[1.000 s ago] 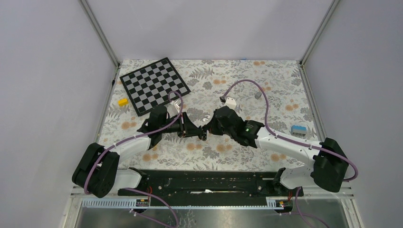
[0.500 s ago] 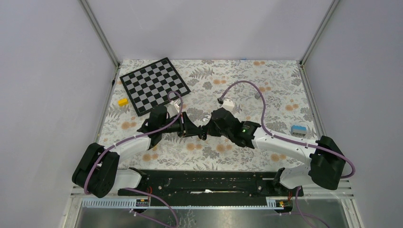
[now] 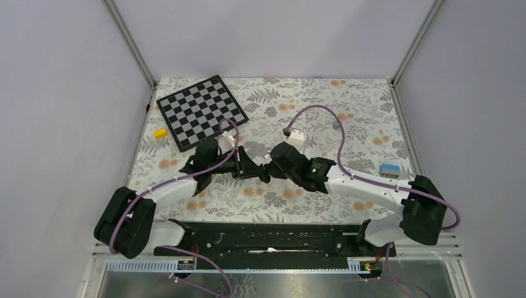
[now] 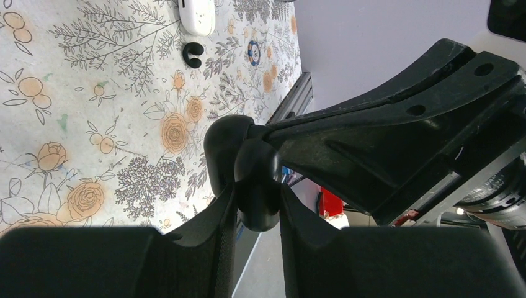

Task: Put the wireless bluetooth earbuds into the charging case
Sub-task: Place the earbud in the charging case.

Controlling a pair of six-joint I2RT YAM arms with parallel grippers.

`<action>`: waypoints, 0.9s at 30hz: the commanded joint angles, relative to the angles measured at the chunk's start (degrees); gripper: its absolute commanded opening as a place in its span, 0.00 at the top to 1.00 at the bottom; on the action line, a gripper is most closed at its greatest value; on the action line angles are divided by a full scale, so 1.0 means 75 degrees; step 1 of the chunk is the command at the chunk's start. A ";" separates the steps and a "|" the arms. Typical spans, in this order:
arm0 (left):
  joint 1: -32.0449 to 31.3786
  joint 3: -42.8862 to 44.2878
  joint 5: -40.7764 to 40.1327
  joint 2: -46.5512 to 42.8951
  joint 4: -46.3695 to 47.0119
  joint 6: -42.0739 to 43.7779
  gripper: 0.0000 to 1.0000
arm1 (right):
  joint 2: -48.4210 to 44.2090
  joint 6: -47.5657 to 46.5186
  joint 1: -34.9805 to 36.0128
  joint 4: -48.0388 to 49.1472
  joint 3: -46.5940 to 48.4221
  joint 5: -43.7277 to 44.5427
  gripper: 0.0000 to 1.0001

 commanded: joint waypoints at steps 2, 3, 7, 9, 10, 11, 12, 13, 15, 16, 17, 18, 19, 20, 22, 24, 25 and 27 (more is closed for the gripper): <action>-0.0042 0.0232 0.0098 -0.0222 0.0202 0.0223 0.99 | 0.0335 0.0153 0.0122 -0.0570 0.0639 0.0833 1.00; -0.0043 0.0241 0.0093 -0.0222 0.0202 0.0229 0.99 | 0.0345 0.0153 0.0128 -0.0586 0.0671 0.0859 1.00; -0.0044 0.0270 0.0093 -0.0201 0.0190 0.0228 0.99 | 0.0455 0.0088 0.0134 -0.0607 0.0772 0.0892 1.00; -0.0044 0.0291 0.0083 -0.0193 0.0191 0.0217 0.99 | 0.0515 0.0030 0.0140 -0.0610 0.0804 0.0842 1.00; -0.0044 0.0293 0.0087 -0.0188 0.0190 0.0217 0.99 | 0.0532 0.0019 0.0148 -0.0609 0.0810 0.0835 1.00; -0.0044 0.0283 0.0083 -0.0187 0.0190 0.0216 0.99 | 0.0551 0.0008 0.0162 -0.0604 0.0808 0.0832 1.00; -0.0041 0.0281 0.0083 -0.0174 0.0181 0.0228 0.99 | 0.0558 -0.0006 0.0166 -0.0602 0.0821 0.0850 1.00; -0.0043 0.0272 0.0087 -0.0168 0.0179 0.0231 0.99 | 0.0578 -0.0045 0.0174 -0.0611 0.0839 0.0875 1.00; -0.0044 0.0270 0.0084 -0.0152 0.0169 0.0241 0.99 | 0.0610 -0.0137 0.0197 -0.0618 0.0875 0.0923 1.00; -0.0044 0.0270 0.0086 -0.0140 0.0177 0.0240 0.99 | 0.0646 -0.0173 0.0210 -0.0662 0.0906 0.0968 1.00; -0.0042 0.0276 0.0099 -0.0134 0.0178 0.0241 0.99 | 0.0666 -0.0245 0.0231 -0.0706 0.0951 0.1015 1.00; -0.0044 0.0281 0.0093 -0.0121 0.0178 0.0240 0.99 | 0.0713 -0.0291 0.0267 -0.0772 0.1015 0.1079 1.00; -0.0044 0.0291 0.0098 -0.0109 0.0178 0.0243 0.99 | 0.0780 -0.0333 0.0304 -0.0840 0.1070 0.1175 1.00; -0.0044 0.0296 0.0105 -0.0097 0.0178 0.0240 0.99 | 0.0817 -0.0382 0.0350 -0.0881 0.1097 0.1244 1.00; -0.0044 0.0308 0.0106 -0.0071 0.0184 0.0244 0.99 | 0.0893 -0.0459 0.0399 -0.0915 0.1158 0.1267 1.00; -0.0044 0.0305 0.0130 -0.0038 0.0237 0.0210 0.99 | 0.0955 -0.0512 0.0452 -0.0914 0.1196 0.1319 1.00; -0.0044 0.0297 0.0146 -0.0019 0.0256 0.0195 0.99 | 0.0975 -0.0526 0.0491 -0.0927 0.1205 0.1381 1.00; -0.0044 0.0294 0.0150 0.0000 0.0294 0.0181 0.99 | 0.0990 -0.0552 0.0535 -0.0989 0.1231 0.1524 1.00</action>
